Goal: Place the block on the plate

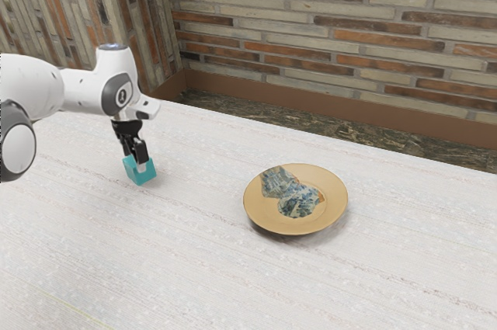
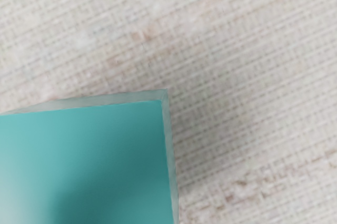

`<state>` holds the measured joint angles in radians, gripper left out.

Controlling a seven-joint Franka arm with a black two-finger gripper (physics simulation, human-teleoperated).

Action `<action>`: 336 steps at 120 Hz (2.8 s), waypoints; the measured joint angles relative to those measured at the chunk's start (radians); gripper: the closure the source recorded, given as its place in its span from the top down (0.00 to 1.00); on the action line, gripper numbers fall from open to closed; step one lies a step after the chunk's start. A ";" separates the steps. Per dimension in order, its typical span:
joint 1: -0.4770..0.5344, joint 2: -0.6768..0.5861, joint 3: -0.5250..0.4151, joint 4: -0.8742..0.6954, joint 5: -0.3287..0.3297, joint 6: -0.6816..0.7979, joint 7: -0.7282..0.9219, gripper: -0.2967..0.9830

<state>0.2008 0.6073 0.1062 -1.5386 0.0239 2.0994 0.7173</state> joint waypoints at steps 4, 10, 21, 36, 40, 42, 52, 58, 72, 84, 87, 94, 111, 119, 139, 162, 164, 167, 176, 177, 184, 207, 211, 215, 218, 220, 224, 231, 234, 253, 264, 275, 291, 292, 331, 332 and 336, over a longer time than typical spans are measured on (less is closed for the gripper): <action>0.000 0.006 0.000 0.005 0.000 0.001 0.006 0.77; 0.000 0.016 0.000 0.017 0.000 0.001 0.014 0.77; -0.001 0.032 0.000 0.035 0.000 0.002 0.027 0.77; -0.003 0.036 0.001 0.054 0.000 0.003 0.040 0.77; -0.002 0.039 0.001 0.062 0.000 0.003 0.042 0.77; -0.001 0.042 0.001 0.066 -0.001 0.003 0.044 0.77; 0.007 0.055 0.000 0.080 -0.003 0.003 0.049 0.77; 0.011 0.060 0.000 0.085 -0.004 0.003 0.051 0.77; 0.017 0.079 0.000 0.102 -0.006 0.004 0.055 0.77; 0.019 0.096 -0.001 0.116 -0.008 0.006 0.058 0.77; 0.020 0.098 -0.001 0.118 -0.009 0.007 0.059 0.77; 0.021 0.104 -0.002 0.120 -0.011 0.011 0.060 0.77; 0.024 0.120 -0.003 0.121 -0.020 0.022 0.063 0.77; 0.027 0.128 -0.003 0.120 -0.023 0.029 0.065 0.77; 0.029 0.140 -0.012 0.123 -0.025 0.044 0.068 0.77; 0.034 0.145 -0.016 0.132 -0.026 0.055 0.072 0.70; 0.034 0.145 -0.016 0.132 -0.026 0.056 0.072 0.69; 0.035 0.145 -0.016 0.132 -0.026 0.056 0.072 0.68; 0.034 0.144 -0.016 0.132 -0.026 0.058 0.072 0.65; 0.034 0.144 -0.016 0.132 -0.026 0.058 0.072 0.65; 0.034 0.143 -0.016 0.131 -0.026 0.059 0.073 0.63; 0.034 0.139 -0.016 0.129 -0.027 0.059 0.073 0.59; 0.034 0.138 -0.016 0.130 -0.027 0.059 0.073 0.58; 0.034 0.138 -0.016 0.130 -0.027 0.059 0.073 0.58; 0.034 0.137 -0.016 0.130 -0.027 0.059 0.073 0.58; 0.034 0.137 -0.016 0.130 -0.027 0.059 0.073 0.58; 0.034 0.136 -0.016 0.130 -0.027 0.059 0.072 0.57; 0.034 0.134 -0.015 0.129 -0.026 0.058 0.072 0.57; 0.034 0.133 -0.015 0.129 -0.026 0.058 0.071 0.57; 0.027 0.122 -0.013 0.126 -0.023 0.051 0.068 0.56; 0.024 0.103 -0.012 0.123 -0.018 0.048 0.065 0.56; 0.015 0.075 -0.013 0.119 -0.012 0.042 0.060 0.54; -0.038 0.048 -0.009 0.119 0.004 0.021 0.047 0.53; -0.042 0.047 -0.009 0.119 0.004 0.020 0.046 0.53; -0.184 0.003 -0.041 0.133 0.053 -0.030 -0.011 0.52; -0.186 0.003 -0.044 0.134 0.055 -0.031 -0.013 0.52; -0.198 0.004 -0.053 0.142 0.061 -0.035 -0.021 0.52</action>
<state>0.0025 0.6116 0.0533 -1.3961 0.0847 2.0643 0.6966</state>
